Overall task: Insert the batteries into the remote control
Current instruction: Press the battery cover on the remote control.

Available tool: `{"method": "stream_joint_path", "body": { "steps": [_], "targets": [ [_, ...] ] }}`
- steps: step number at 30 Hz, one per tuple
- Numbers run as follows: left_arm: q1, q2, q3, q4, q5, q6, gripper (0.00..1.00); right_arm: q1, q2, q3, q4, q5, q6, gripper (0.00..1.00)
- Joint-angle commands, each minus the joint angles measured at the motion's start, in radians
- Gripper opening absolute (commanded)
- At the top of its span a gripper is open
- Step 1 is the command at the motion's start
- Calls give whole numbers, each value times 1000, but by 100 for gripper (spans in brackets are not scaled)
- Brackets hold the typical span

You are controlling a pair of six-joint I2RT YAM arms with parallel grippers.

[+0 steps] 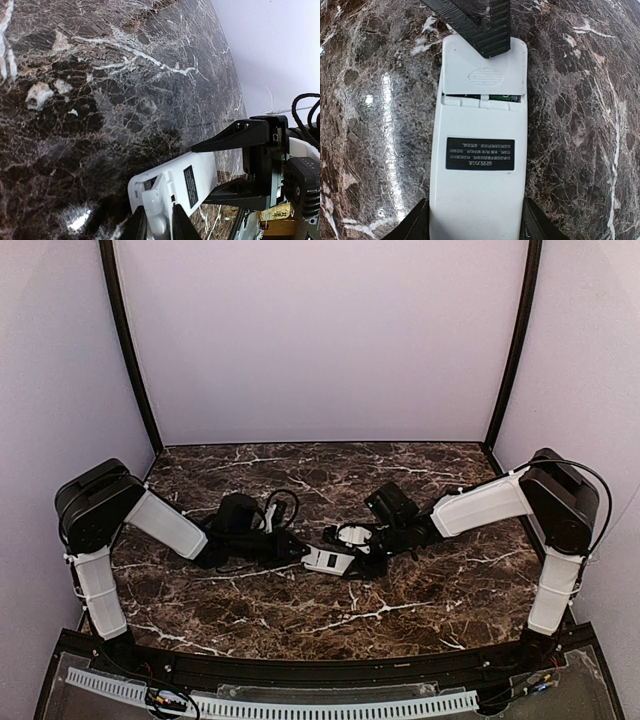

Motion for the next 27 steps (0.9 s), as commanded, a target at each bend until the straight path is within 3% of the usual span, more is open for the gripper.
{"method": "stream_joint_path", "body": {
  "steps": [1, 8, 20, 27],
  "targets": [
    [-3, 11, 5, 24, 13, -10, 18, 3, -17, 1, -48, -51, -6, 4],
    [10, 30, -10, 76, 37, -19, 12, 3, -18, 1, -50, -59, -9, 4],
    [23, 92, -66, 238, 48, -135, 11, 3, -17, -11, -23, -24, 2, 3],
    [26, 100, -79, 253, 48, -173, 11, 3, -14, -9, -20, -9, 6, 3]
  ]
}}
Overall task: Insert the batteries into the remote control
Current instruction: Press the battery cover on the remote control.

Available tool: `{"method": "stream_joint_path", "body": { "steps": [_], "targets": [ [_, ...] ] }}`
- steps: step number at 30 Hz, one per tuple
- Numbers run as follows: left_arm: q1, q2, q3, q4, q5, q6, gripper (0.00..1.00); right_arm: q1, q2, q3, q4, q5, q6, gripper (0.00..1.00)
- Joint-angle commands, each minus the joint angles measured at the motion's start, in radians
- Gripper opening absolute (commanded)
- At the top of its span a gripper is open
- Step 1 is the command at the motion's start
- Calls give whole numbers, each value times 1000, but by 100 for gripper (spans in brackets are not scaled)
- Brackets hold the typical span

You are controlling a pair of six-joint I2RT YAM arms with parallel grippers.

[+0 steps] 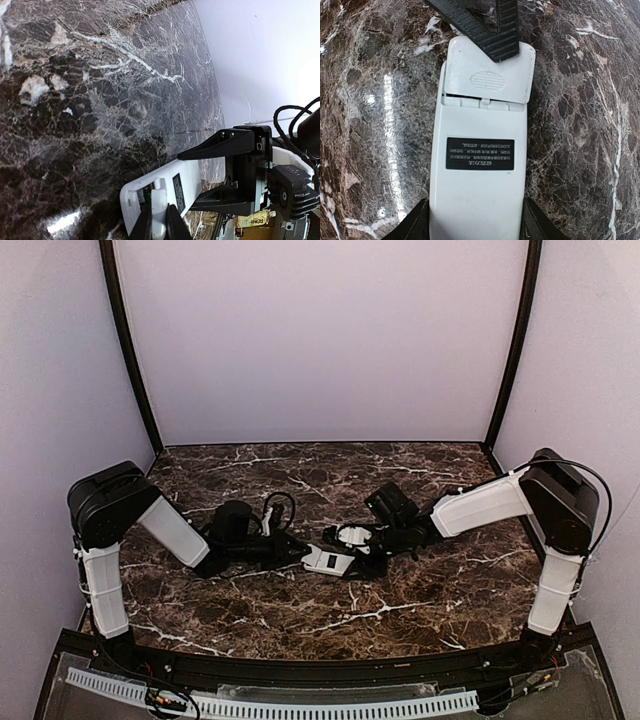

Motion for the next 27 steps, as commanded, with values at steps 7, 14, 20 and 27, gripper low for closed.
{"method": "stream_joint_path", "body": {
  "steps": [7, 14, 20, 27],
  "targets": [
    [7, 17, -21, -10, -13, -92, 9, 3, -12, -11, -13, 12, 9, 3],
    [7, 15, -28, -31, -27, -124, 6, 3, -17, -13, -9, 21, 8, 4],
    [5, 8, -26, -100, -49, -74, 13, 3, -17, -16, -6, 13, 9, 4],
    [5, 8, -18, -155, -70, -33, 27, 2, -16, -14, -7, 5, 9, 3]
  ]
}}
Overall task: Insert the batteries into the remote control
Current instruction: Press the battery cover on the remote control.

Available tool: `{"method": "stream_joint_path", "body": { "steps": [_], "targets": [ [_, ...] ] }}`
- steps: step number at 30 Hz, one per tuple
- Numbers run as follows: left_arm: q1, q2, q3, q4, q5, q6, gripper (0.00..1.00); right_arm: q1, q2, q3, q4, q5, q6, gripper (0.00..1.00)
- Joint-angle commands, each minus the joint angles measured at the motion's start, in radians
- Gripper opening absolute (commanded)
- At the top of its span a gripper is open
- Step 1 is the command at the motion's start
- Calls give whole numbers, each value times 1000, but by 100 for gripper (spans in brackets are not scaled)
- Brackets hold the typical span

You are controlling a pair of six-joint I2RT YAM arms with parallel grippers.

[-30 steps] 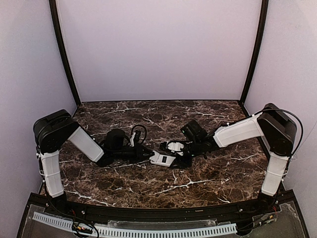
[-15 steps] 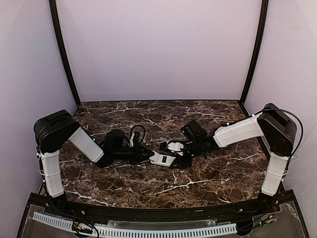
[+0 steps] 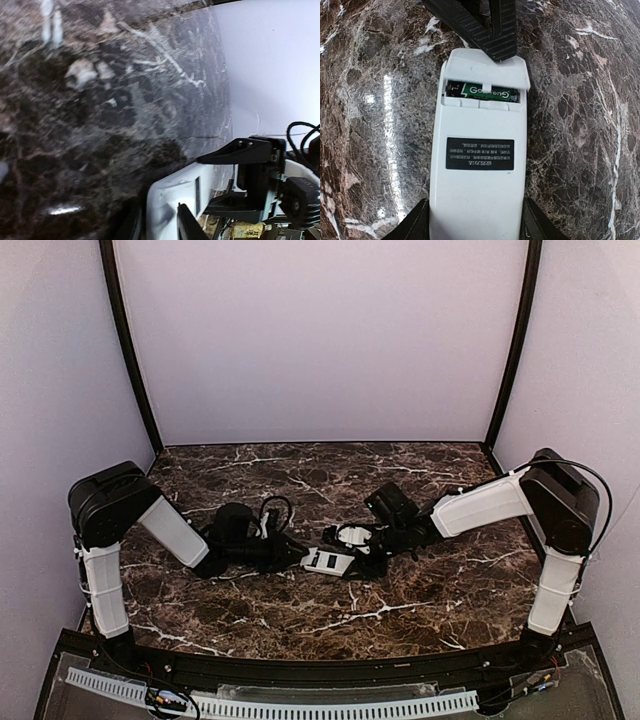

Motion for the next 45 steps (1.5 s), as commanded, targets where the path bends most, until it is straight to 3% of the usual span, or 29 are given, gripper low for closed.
{"method": "stream_joint_path", "body": {
  "steps": [1, 15, 23, 45],
  "targets": [
    [5, 5, -12, -132, -30, 44, 28, 3, -14, -14, -9, -1, 9, 4],
    [-10, -19, 7, -138, -19, 87, 29, 3, -5, -5, -22, 7, 9, 4],
    [-42, -59, 46, -257, -62, 170, 33, 3, -1, 2, -32, 7, 8, 3],
    [-83, -77, 124, -505, -132, 325, 28, 1, 4, 8, -27, 59, 16, 4]
  ]
}}
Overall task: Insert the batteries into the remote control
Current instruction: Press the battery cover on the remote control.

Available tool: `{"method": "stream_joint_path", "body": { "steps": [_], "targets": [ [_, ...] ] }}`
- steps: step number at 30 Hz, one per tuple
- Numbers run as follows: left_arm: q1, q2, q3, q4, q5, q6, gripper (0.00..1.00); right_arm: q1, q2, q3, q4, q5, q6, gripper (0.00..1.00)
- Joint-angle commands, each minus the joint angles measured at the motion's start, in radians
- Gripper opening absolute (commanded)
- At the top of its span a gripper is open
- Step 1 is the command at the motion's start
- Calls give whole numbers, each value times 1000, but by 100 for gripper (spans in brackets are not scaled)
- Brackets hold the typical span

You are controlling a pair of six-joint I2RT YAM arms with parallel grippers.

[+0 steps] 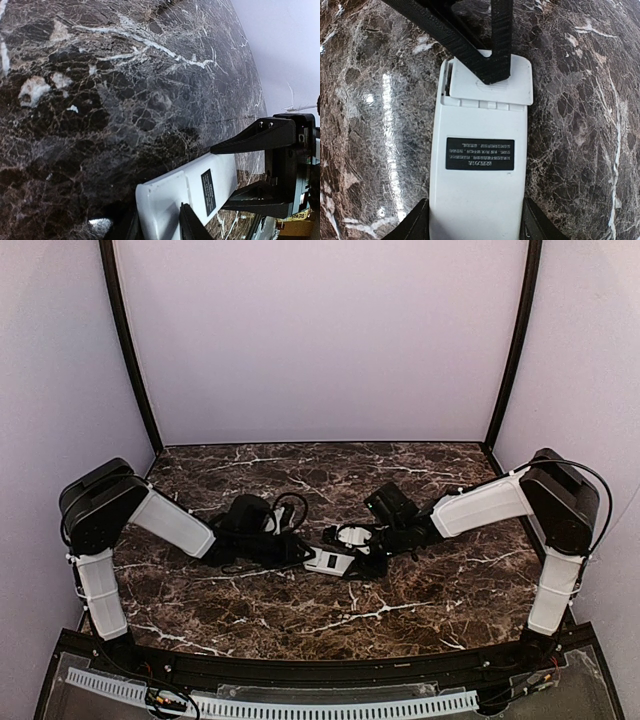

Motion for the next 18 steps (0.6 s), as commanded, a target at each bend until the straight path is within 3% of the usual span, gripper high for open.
{"method": "stream_joint_path", "body": {
  "steps": [1, 18],
  "targets": [
    [-19, -12, 6, -158, -31, 61, 28, 2, 5, 6, -18, 57, 14, 4],
    [-42, -26, 27, -245, -33, 85, 27, 25, -2, -3, 25, 213, 20, 5]
  ]
}}
